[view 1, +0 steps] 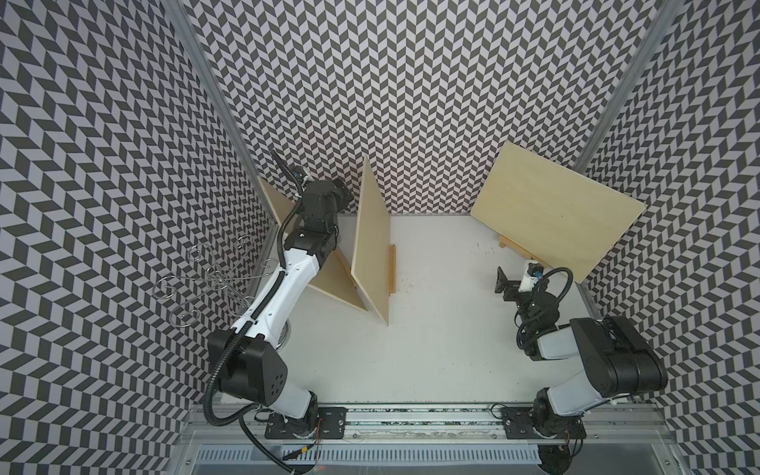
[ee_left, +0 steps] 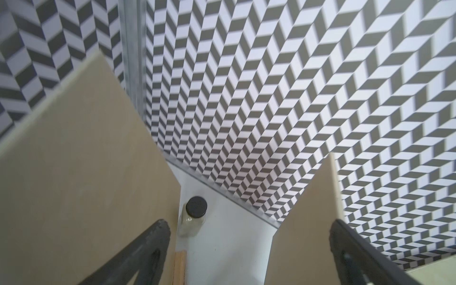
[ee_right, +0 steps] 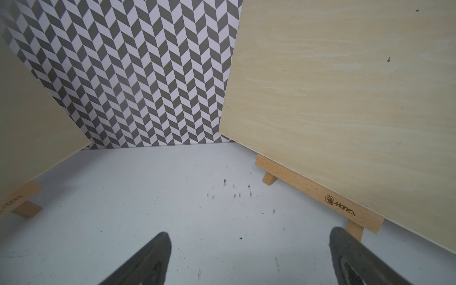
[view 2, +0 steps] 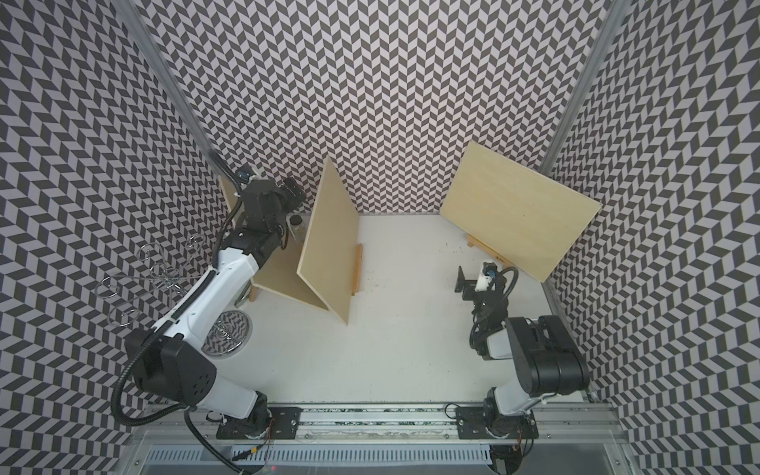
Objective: Assemble the easel
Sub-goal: Adjust the easel at the center of the board.
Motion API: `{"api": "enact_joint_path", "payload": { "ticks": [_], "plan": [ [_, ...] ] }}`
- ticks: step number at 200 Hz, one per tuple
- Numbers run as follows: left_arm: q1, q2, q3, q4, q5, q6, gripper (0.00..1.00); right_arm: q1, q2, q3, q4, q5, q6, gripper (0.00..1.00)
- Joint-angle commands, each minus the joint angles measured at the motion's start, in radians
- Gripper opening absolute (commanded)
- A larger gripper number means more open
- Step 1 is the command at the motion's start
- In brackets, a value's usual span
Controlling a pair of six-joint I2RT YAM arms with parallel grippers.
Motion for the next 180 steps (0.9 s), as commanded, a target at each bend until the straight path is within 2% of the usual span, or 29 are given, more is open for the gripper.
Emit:
{"api": "enact_joint_path", "payload": {
  "ticks": [1,15,39,66,80,92,101,133,142,152,180],
  "plan": [
    [-0.05,-0.05,0.066,0.054,0.162,0.21,0.99,-0.005,0.006,-0.003,0.056,-0.011,-0.017,0.99],
    [-0.108,-0.075,0.077,0.062,0.281,0.274,0.99,-0.005,0.006,-0.003,0.057,-0.012,-0.016,0.99],
    [-0.266,-0.126,0.025,0.049,0.404,0.374,0.99,-0.005,0.006,-0.003,0.057,-0.011,-0.016,0.99],
    [-0.403,-0.199,-0.17,0.035,0.589,0.403,0.99,-0.005,0.006,-0.003,0.057,-0.011,-0.016,0.99],
    [-0.437,-0.227,-0.282,0.018,0.7,0.43,0.99,-0.005,0.006,-0.002,0.056,-0.011,-0.016,0.99],
    [-0.438,-0.255,-0.397,0.032,0.778,0.425,0.99,-0.005,0.007,-0.002,0.058,-0.011,-0.016,0.99],
    [-0.438,-0.281,-0.49,0.065,0.79,0.428,0.99,-0.005,0.007,-0.003,0.058,-0.011,-0.016,0.99],
    [-0.436,-0.354,-0.786,0.214,0.68,0.528,0.99,-0.005,0.007,-0.002,0.057,-0.011,-0.017,0.99],
    [-0.432,-0.362,-0.828,0.235,0.614,0.544,0.99,-0.005,0.008,-0.002,0.057,-0.011,-0.016,0.99],
    [-0.401,-0.37,-0.865,0.263,0.602,0.551,0.99,-0.005,0.007,-0.003,0.058,-0.012,-0.017,0.99],
    [-0.288,-0.372,-0.917,0.297,0.705,0.604,0.99,-0.005,0.007,-0.002,0.058,-0.011,-0.016,0.99]
  ]
}}
